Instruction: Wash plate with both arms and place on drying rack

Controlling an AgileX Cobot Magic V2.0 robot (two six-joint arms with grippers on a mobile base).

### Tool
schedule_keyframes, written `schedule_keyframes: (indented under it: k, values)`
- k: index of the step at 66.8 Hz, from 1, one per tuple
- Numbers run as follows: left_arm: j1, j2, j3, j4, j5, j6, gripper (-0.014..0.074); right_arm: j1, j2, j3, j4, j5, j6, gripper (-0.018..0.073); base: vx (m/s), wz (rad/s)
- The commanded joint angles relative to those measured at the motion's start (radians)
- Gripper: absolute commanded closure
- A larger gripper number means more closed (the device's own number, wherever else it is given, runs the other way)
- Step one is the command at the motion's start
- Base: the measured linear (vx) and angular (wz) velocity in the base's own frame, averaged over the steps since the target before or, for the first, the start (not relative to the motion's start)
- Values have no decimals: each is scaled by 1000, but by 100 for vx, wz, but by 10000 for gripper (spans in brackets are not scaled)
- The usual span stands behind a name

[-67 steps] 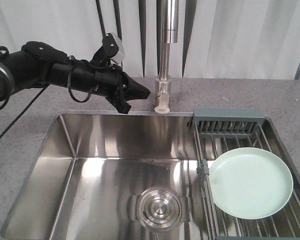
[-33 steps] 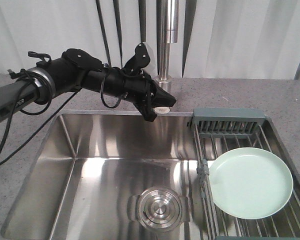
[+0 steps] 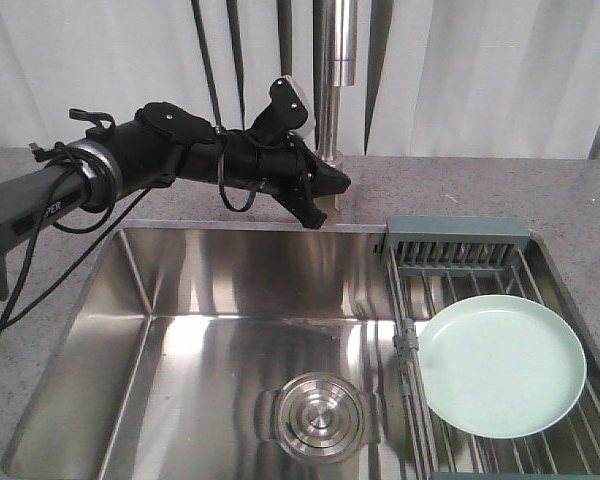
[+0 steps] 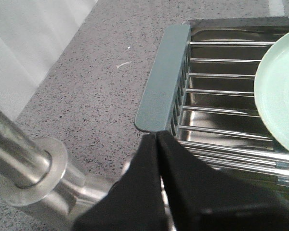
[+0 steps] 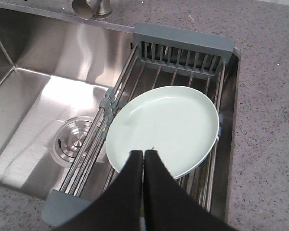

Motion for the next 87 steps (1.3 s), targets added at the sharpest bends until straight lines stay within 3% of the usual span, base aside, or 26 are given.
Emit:
schedule_keyframes:
  k: [1,21,40,54,60,76,82,87]
  values:
    - [5,-63,-33,-51,-97,3,604,4,6,-26,3,-62,-3,568,0,0]
    - [5,-65,-32,-53,-99,3,604,4,6,-26,3,-62,-3,568,0,0]
    - [8,-114,-33,-56,156,3,604,4,6,-26,3,-63,-3,568,0,0]
    - [8,-171,-32,-4,336,-48,603,4,6,-26,3,-63,-3,568,0,0]
    - [8,-202,-32,98,343,-181,603,4,6,-26,3,-63,-3,568,0,0]
    - [8,-298,-32,543,325,-622,603,4,6,-26,3,-63,-3,568,0,0]
    - [8,-333,-32,687,286,-817,603,4,6,-26,3,-63,-3,568,0,0]
    - [8,-362,-32,822,285,-1034,603,4,6,-26,3,-63,-3,568,0,0]
